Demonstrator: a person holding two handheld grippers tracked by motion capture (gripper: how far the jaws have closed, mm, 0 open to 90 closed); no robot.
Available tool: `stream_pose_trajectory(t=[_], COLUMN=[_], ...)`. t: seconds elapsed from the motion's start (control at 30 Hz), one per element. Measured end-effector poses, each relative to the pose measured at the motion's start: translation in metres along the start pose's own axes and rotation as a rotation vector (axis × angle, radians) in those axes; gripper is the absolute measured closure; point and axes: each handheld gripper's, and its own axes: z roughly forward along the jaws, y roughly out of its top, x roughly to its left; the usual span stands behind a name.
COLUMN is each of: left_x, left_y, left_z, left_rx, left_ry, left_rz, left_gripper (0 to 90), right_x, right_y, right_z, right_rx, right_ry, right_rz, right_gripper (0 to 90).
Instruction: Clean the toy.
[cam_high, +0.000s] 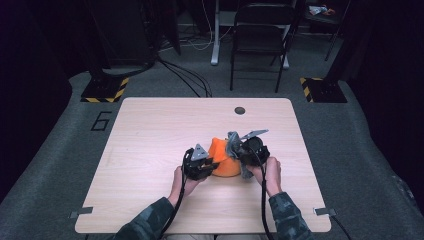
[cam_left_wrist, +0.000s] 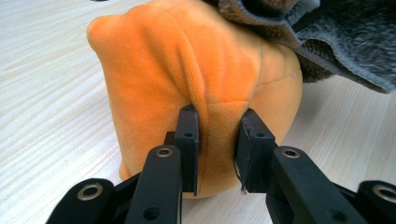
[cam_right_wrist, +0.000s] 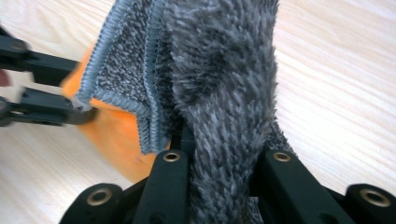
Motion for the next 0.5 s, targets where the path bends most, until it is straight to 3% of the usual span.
stream_pose_trajectory(t=[0.3, 0.43, 0.5], left_x=[0.002, 0.004, 0.004], left_y=[0.0, -0.001, -0.001], left_z=[0.002, 0.001, 0.0], left_rx=[-0.006, -0.007, -0.007], left_ry=[0.004, 0.008, 0.012], left_rz=[-0.007, -0.007, -0.004], left_gripper=[72.8, 72.8, 72.8], right_x=[-0.022, -0.024, -0.022], right_y=[-0.02, -0.032, -0.035], right_z=[0.017, 0.036, 0.041], right_rx=[0.073, 0.144, 0.143], right_ry=[-0.039, -0.089, -0.096], right_rz=[0.086, 0.084, 0.078], right_gripper=[77.7, 77.7, 77.7])
